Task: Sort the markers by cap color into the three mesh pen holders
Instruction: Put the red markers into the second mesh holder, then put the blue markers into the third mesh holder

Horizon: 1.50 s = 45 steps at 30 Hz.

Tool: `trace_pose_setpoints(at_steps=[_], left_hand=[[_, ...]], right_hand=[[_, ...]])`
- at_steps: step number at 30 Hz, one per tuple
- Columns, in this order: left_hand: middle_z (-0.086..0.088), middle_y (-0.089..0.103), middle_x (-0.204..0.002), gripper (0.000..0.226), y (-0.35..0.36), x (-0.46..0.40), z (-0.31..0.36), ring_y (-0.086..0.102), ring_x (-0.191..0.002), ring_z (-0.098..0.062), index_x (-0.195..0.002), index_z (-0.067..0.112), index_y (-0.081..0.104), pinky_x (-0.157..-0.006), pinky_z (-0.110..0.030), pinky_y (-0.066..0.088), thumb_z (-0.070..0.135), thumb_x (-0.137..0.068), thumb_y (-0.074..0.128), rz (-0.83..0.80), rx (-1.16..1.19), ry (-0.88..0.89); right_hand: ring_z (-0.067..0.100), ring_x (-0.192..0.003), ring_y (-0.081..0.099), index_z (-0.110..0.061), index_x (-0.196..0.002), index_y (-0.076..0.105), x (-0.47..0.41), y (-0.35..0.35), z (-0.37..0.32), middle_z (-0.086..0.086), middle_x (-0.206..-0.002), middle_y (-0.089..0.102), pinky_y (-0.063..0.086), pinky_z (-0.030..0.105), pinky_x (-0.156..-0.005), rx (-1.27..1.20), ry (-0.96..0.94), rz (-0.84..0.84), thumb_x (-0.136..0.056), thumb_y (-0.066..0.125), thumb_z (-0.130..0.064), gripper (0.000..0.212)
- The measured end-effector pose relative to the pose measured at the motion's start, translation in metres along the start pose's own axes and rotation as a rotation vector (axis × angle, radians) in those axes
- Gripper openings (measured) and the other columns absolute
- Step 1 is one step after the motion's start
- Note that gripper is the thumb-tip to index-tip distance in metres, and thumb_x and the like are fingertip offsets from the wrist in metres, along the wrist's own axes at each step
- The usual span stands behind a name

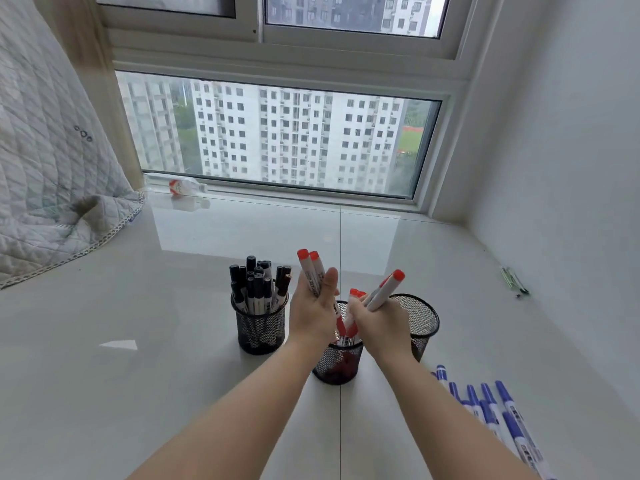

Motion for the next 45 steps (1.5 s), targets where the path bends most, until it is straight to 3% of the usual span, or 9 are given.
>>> trace_pose_setpoints(at_steps=[5,11,14,18,23,29,32,37,45], left_hand=[[-0.015,0.052,-0.083,0.040,-0.002,0.007,-0.017,0.051,-0.088,-0.040,-0.080,0.019,0.049,-0.082,-0.054,0.044,0.058,-0.077,0.047,0.038,-0.123,0.058],[-0.014,0.056,-0.115,0.027,-0.008,0.015,-0.034,0.055,-0.112,-0.028,-0.098,0.032,0.056,-0.099,-0.050,0.042,0.050,-0.078,0.057,0.056,-0.018,-0.047],[-0.011,0.056,-0.116,0.011,-0.010,0.017,-0.040,0.059,-0.106,-0.022,-0.090,0.038,0.053,-0.096,-0.045,0.046,0.036,-0.084,0.062,0.071,-0.020,-0.070],[0.001,0.055,-0.102,0.024,-0.011,0.015,-0.045,0.056,-0.096,-0.017,-0.089,0.035,0.049,-0.082,-0.027,0.042,0.022,-0.083,0.067,0.122,-0.211,0.047],[0.023,0.052,-0.106,0.053,-0.014,0.014,-0.042,0.054,-0.082,0.008,-0.120,0.039,0.039,-0.067,-0.007,0.042,0.013,-0.081,0.063,0.074,-0.341,0.150],[0.014,0.053,-0.107,0.038,-0.017,0.011,-0.040,0.049,-0.092,0.009,-0.119,0.024,0.052,-0.077,0.004,0.032,0.011,-0.084,0.060,0.007,-0.417,0.194],[0.012,0.053,-0.104,0.036,-0.019,0.013,-0.038,0.048,-0.086,0.016,-0.118,0.023,0.052,-0.073,0.001,0.036,0.013,-0.085,0.060,-0.003,-0.437,0.201],[0.015,0.051,-0.091,0.045,-0.022,0.013,-0.030,0.052,-0.085,-0.005,-0.126,0.030,0.045,-0.074,-0.017,0.040,0.021,-0.085,0.062,-0.079,-0.456,0.042],[0.007,0.050,-0.118,0.058,-0.029,0.056,-0.030,0.050,-0.107,-0.008,-0.138,0.015,0.034,-0.089,-0.024,0.039,0.027,-0.087,0.060,0.080,-0.287,-0.173]], right_hand=[[0.016,-0.081,0.063,-0.019,-0.081,0.072,-0.002,0.003,0.000,-0.009,-0.071,0.069,0.047,0.027,-0.071,0.079,-0.055,-0.023,-0.081,0.058,-0.030,0.017],[0.015,-0.076,0.060,-0.017,-0.090,0.065,0.000,0.003,0.005,-0.007,-0.076,0.063,0.041,0.026,-0.064,0.065,-0.075,0.007,-0.084,0.060,-0.035,0.019],[0.014,-0.075,0.059,-0.018,-0.089,0.059,0.002,0.004,0.006,-0.008,-0.076,0.061,0.042,0.027,-0.065,0.069,-0.086,0.050,-0.085,0.058,-0.040,0.022],[0.014,-0.074,0.056,-0.021,-0.090,0.050,0.002,0.003,0.005,-0.007,-0.081,0.058,0.041,0.028,-0.063,0.086,-0.177,0.125,-0.086,0.058,-0.037,0.018],[0.017,-0.083,0.055,-0.020,-0.131,0.043,0.002,0.005,0.007,-0.006,-0.098,0.050,0.048,0.029,-0.068,0.123,-0.402,0.116,-0.089,0.055,-0.015,0.043],[0.019,-0.097,0.054,-0.014,-0.118,0.057,0.005,0.013,0.025,0.000,-0.106,0.063,0.038,0.023,-0.078,0.154,-0.417,0.088,-0.088,0.055,-0.012,0.031],[0.016,-0.090,0.054,-0.016,-0.121,0.057,0.007,0.012,0.026,-0.002,-0.101,0.063,0.038,0.023,-0.075,0.121,-0.407,0.085,-0.088,0.056,-0.014,0.032],[0.018,-0.101,0.054,-0.021,-0.130,0.047,0.005,0.006,0.022,-0.004,-0.108,0.059,0.040,0.026,-0.079,0.182,-0.343,-0.044,-0.089,0.055,-0.025,0.042],[0.017,-0.101,0.053,-0.013,-0.123,0.050,0.035,-0.026,0.025,0.000,-0.108,0.056,0.040,0.028,-0.085,0.098,-0.316,0.090,-0.090,0.055,-0.023,0.034]])
Point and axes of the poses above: each hand's wrist, its own x-axis away from the middle knuckle, its own y-axis out of the palm, z = x × y, the point moved 1 cm from there along -x, towards the middle knuckle
